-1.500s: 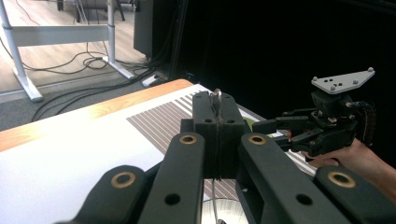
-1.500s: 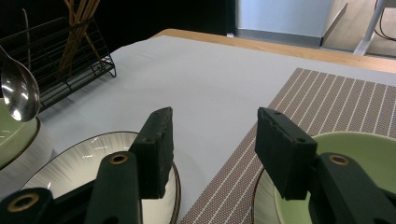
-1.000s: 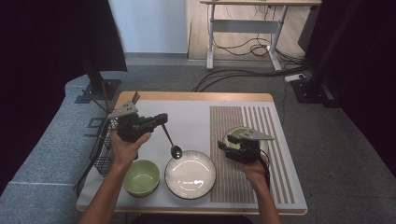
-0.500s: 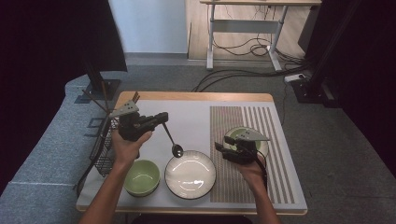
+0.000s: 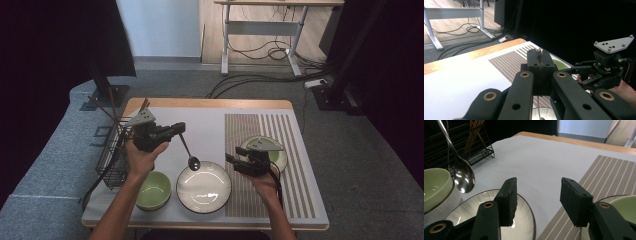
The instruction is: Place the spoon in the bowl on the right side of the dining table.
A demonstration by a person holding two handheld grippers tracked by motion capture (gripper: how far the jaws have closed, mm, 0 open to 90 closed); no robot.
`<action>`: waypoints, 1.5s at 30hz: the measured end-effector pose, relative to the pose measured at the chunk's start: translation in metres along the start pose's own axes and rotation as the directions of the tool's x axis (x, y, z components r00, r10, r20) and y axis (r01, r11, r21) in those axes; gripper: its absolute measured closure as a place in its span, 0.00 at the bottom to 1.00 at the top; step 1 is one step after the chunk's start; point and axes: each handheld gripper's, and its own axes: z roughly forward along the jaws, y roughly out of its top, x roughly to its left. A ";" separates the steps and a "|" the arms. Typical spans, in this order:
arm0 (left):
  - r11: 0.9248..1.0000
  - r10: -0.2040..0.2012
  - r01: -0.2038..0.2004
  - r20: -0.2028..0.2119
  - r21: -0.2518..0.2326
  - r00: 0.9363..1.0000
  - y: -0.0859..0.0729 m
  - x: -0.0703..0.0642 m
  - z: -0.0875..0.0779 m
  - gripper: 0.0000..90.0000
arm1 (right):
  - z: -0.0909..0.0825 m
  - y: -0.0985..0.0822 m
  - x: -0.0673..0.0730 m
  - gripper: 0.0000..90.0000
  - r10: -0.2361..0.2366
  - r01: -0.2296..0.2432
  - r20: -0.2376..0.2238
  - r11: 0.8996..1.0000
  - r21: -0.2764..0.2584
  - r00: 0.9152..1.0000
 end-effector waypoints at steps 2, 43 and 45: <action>1.000 -0.003 0.003 0.003 -0.003 1.000 0.000 -0.001 0.001 1.00 | 0.002 -0.001 0.001 0.54 0.009 -0.009 -0.011 1.000 0.002 1.000; 0.999 0.003 -0.005 0.030 0.042 1.000 -0.010 -0.011 0.027 0.99 | 0.009 -0.002 0.024 0.55 -0.068 0.069 -0.068 0.997 0.020 0.995; 0.999 0.006 -0.008 0.034 0.047 0.999 -0.011 -0.012 0.030 0.99 | 0.009 -0.002 0.025 0.55 -0.069 0.070 -0.070 0.997 0.020 0.995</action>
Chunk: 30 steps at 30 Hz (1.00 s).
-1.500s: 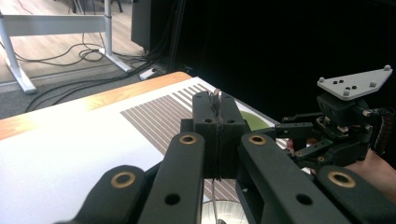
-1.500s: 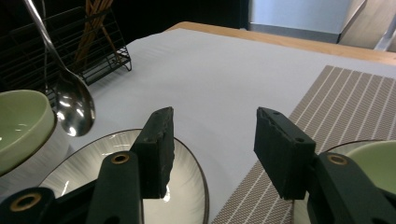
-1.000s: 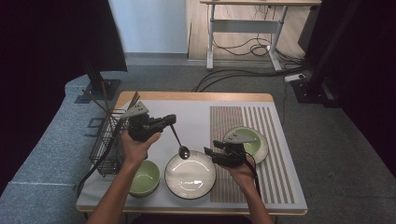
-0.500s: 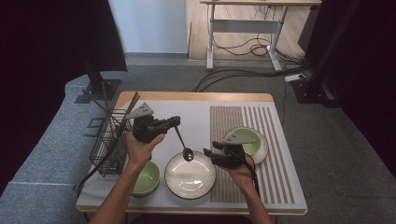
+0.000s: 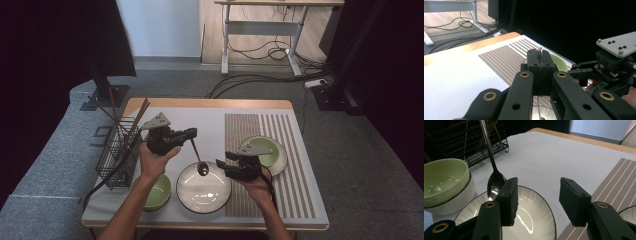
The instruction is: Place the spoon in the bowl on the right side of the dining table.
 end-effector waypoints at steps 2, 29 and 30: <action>1.000 -0.003 0.003 0.000 -0.003 1.000 -0.001 0.000 0.001 0.99 | 0.000 0.000 0.001 0.55 -0.003 0.003 -0.003 1.000 0.004 1.000; 1.000 -0.010 0.010 0.013 0.003 1.000 -0.003 -0.001 0.008 0.99 | 0.007 0.001 0.014 0.55 -0.035 0.035 -0.047 0.999 -0.014 0.998; 1.000 -0.009 0.009 0.014 0.004 1.000 -0.003 -0.002 0.009 0.99 | 0.007 0.002 0.014 0.55 -0.037 0.036 -0.048 0.999 -0.013 0.998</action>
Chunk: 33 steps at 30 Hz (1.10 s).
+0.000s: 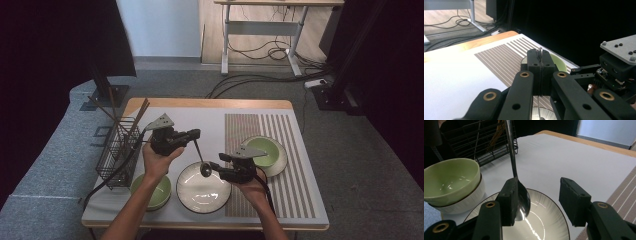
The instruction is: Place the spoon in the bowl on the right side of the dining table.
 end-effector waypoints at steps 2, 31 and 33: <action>1.000 0.000 0.000 0.000 0.004 1.000 -0.001 0.000 0.002 1.00 | 0.001 0.000 0.001 0.55 -0.006 0.006 -0.004 1.000 -0.002 1.000; 1.000 -0.015 0.014 0.060 0.007 0.998 -0.010 -0.011 0.013 0.99 | 0.015 -0.005 0.009 0.76 -0.072 0.075 -0.049 0.996 0.045 0.996; 1.000 -0.014 0.014 0.062 0.006 0.998 -0.010 -0.012 0.013 0.99 | 0.016 -0.006 0.009 0.80 -0.080 0.083 -0.053 0.996 0.046 0.995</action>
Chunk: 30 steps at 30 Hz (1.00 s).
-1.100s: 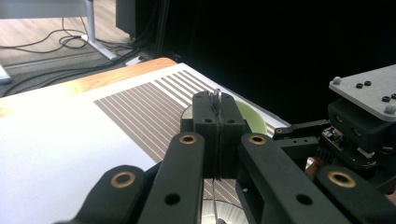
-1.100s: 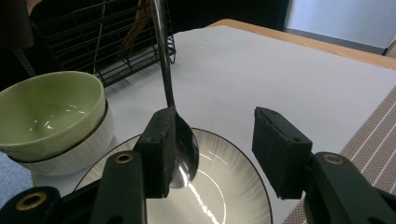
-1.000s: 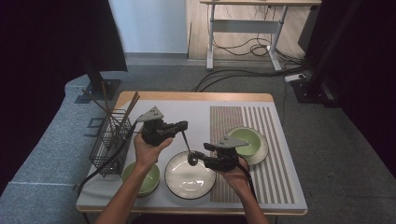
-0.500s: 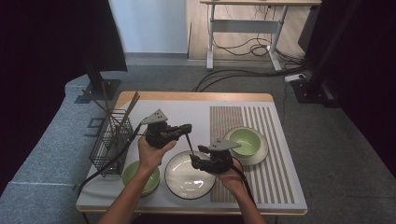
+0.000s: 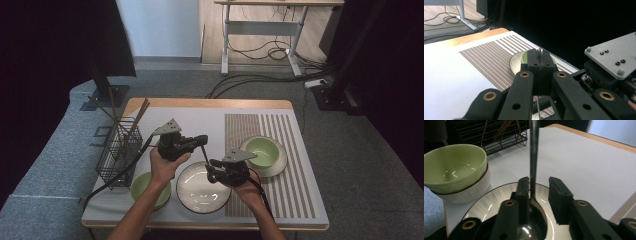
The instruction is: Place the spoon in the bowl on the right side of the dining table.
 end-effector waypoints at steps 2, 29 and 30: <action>1.000 -0.002 0.002 0.013 -0.001 1.000 0.000 -0.001 0.001 0.99 | 0.001 0.000 0.001 0.83 -0.004 0.004 -0.009 1.000 0.001 1.000; 1.000 0.021 -0.021 0.020 0.001 1.000 0.002 0.001 -0.001 0.81 | 0.003 -0.001 0.005 1.00 -0.021 0.021 -0.022 1.000 0.008 1.000; 1.000 0.023 -0.023 0.013 -0.003 1.000 0.003 0.001 -0.003 0.79 | 0.003 -0.001 0.004 1.00 -0.022 0.022 -0.022 1.000 0.008 1.000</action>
